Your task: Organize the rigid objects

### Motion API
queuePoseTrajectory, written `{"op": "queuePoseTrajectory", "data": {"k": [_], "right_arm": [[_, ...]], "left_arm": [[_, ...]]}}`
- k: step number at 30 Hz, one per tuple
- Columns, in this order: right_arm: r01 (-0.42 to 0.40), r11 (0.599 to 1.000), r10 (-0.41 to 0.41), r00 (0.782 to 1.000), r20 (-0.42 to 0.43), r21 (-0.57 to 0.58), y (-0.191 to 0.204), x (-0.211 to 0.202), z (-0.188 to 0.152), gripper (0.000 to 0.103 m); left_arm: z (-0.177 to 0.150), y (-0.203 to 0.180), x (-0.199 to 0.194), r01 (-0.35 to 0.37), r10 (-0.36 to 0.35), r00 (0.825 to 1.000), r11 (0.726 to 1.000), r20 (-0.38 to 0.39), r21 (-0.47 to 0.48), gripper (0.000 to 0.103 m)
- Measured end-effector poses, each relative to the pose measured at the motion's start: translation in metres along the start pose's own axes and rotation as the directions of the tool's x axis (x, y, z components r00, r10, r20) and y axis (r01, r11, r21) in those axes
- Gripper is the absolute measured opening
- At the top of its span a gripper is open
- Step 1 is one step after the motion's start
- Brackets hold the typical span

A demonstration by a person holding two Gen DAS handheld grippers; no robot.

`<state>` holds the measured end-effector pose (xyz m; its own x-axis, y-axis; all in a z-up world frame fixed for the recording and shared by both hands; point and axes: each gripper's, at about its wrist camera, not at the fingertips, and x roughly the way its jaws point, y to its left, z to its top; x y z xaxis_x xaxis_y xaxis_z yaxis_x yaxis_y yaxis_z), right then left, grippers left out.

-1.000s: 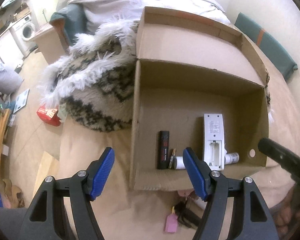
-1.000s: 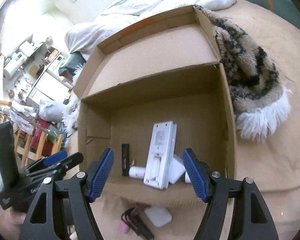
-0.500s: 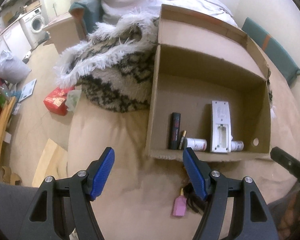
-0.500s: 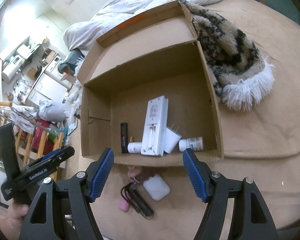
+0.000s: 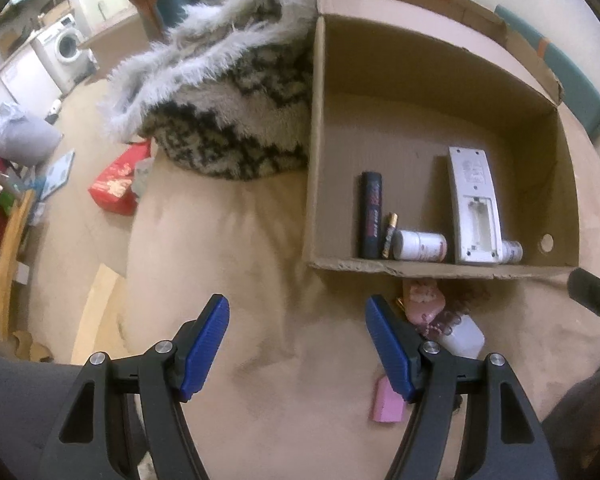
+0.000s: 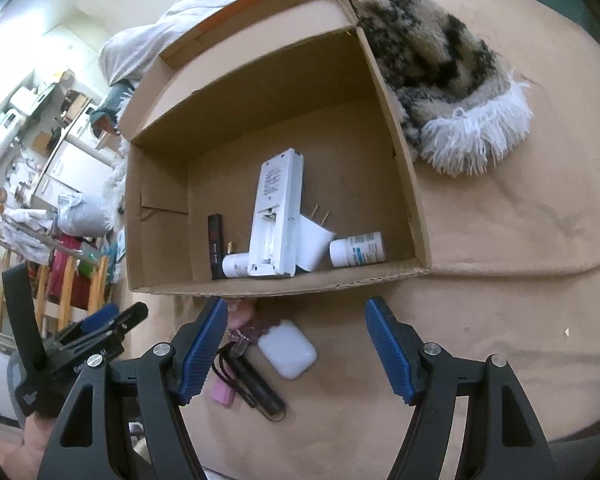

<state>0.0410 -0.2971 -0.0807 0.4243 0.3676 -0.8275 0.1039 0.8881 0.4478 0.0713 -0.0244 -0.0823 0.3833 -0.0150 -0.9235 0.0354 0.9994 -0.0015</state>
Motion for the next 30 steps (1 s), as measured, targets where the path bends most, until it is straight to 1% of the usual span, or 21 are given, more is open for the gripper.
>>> {"op": "queuePoseTrajectory", "data": {"k": [2,5,7,9,11,12,13,16,17,19,20,21,23,24,27,30], "right_arm": [[-0.001,1.000,0.001,1.000,-0.012,0.007,0.000,0.004,0.000,0.076],[0.011,1.000,-0.011,0.999,-0.036,0.005,0.001,0.012,-0.001,0.076],[0.017,1.000,-0.017,0.999,-0.046,0.000,0.002,0.016,-0.001,0.076],[0.017,1.000,-0.017,0.999,-0.051,-0.004,0.003,0.017,-0.001,0.076],[0.018,1.000,-0.018,0.998,-0.052,-0.007,0.004,0.017,-0.001,0.076],[0.017,1.000,-0.018,0.998,-0.054,-0.006,0.003,0.017,-0.001,0.076],[0.017,1.000,-0.017,0.998,-0.055,-0.005,0.003,0.018,-0.001,0.076],[0.016,1.000,-0.016,0.998,-0.057,-0.004,0.003,0.018,-0.001,0.076],[0.016,1.000,-0.017,0.998,-0.057,-0.005,0.003,0.018,-0.001,0.076],[0.019,1.000,-0.019,0.998,-0.060,-0.006,0.003,0.018,-0.001,0.076],[0.020,1.000,-0.020,0.998,-0.063,-0.007,0.002,0.019,-0.001,0.076],[0.022,1.000,-0.022,0.998,-0.065,-0.007,0.002,0.019,-0.001,0.076],[0.026,1.000,-0.027,0.997,-0.067,-0.008,0.002,0.020,-0.001,0.076],[0.029,1.000,-0.030,0.997,-0.068,-0.009,0.002,0.021,-0.001,0.076],[0.033,0.999,-0.034,0.996,-0.077,-0.010,0.002,0.022,-0.003,0.076],[0.039,0.999,-0.041,0.994,-0.103,-0.019,0.003,0.029,-0.004,0.076]], "left_arm": [[-0.003,-0.005,0.006,0.026,-0.025,0.999,0.999,-0.030,0.019,0.068],[-0.012,-0.015,0.023,0.086,-0.079,0.988,0.995,-0.135,0.042,0.068],[-0.022,-0.023,0.037,0.114,-0.100,0.971,0.992,-0.217,0.056,0.067],[-0.031,-0.032,0.049,0.139,-0.112,0.953,0.987,-0.280,0.077,0.066],[-0.035,-0.039,0.055,0.146,-0.110,0.945,0.984,-0.307,0.098,0.063],[-0.038,-0.044,0.060,0.147,-0.104,0.941,0.983,-0.323,0.112,0.058],[-0.040,-0.046,0.063,0.150,-0.103,0.937,0.982,-0.335,0.117,0.056],[-0.043,-0.051,0.071,0.165,-0.113,0.925,0.979,-0.362,0.115,0.052],[-0.044,-0.054,0.074,0.161,-0.105,0.924,0.979,-0.368,0.125,0.049],[-0.047,-0.059,0.076,0.170,-0.102,0.921,0.974,-0.375,0.153,0.029],[-0.048,-0.061,0.076,0.173,-0.100,0.922,0.971,-0.375,0.166,0.023],[-0.048,-0.061,0.074,0.173,-0.097,0.923,0.969,-0.371,0.177,0.023],[-0.047,-0.056,0.073,0.174,-0.101,0.922,0.971,-0.373,0.165,0.023],[-0.046,-0.047,0.074,0.153,-0.092,0.924,0.978,-0.371,0.140,0.023],[-0.039,-0.022,0.072,0.075,-0.045,0.938,0.994,-0.343,0.075,0.023],[-0.030,-0.001,0.070,0.023,-0.017,0.948,1.000,-0.317,0.016,0.023]]}}
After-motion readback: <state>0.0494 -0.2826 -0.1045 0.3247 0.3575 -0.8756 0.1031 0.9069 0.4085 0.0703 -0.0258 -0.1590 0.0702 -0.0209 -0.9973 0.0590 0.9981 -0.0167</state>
